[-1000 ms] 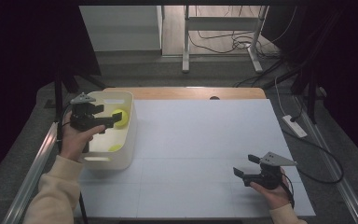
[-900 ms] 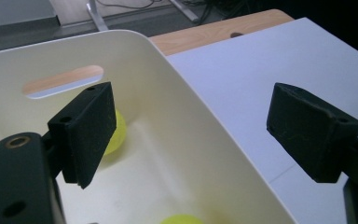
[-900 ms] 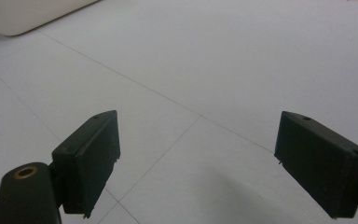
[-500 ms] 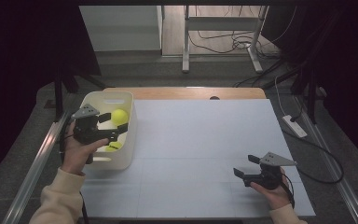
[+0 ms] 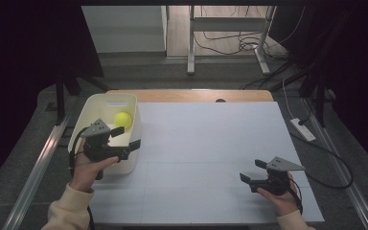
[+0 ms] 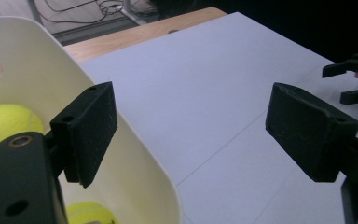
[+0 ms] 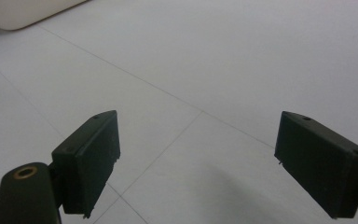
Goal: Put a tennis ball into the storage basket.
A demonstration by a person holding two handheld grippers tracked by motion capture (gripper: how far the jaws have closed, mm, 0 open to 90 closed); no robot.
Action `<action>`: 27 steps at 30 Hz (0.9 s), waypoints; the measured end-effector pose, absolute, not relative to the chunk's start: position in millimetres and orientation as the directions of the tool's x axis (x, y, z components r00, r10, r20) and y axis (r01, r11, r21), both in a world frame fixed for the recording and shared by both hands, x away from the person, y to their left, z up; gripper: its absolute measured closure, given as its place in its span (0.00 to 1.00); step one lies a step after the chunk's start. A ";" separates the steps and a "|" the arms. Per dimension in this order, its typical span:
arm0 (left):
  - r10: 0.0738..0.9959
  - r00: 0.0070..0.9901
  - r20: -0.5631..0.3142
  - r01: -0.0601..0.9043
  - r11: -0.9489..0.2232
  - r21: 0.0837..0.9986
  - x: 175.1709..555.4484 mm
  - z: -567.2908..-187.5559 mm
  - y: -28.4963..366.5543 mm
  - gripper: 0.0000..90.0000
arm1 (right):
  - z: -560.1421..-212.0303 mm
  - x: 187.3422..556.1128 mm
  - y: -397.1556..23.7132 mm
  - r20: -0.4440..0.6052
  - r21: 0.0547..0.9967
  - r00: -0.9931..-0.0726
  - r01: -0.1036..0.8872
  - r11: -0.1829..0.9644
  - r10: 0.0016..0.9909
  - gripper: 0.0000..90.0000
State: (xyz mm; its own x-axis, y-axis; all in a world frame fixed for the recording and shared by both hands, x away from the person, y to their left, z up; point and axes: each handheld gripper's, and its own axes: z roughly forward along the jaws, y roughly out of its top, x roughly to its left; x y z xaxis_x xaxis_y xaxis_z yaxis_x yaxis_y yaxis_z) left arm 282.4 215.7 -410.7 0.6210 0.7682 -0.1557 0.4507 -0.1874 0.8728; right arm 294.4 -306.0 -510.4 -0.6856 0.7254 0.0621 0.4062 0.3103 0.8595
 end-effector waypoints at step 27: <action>0.647 0.746 -0.158 0.411 -0.260 0.874 248.3 -446.0 184.7 0.19 | -511.4 293.9 -304.3 0.059 0.854 -0.687 0.410 0.320 0.725 0.16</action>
State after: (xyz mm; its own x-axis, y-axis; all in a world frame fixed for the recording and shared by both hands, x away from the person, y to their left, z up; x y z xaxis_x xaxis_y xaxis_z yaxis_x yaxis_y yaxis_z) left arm 248.3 184.7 -446.0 0.7459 0.6470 -0.1584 0.4109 -0.2598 0.8739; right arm 293.9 -304.3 -511.4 -0.6867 0.7246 0.0588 0.4102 0.3195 0.8542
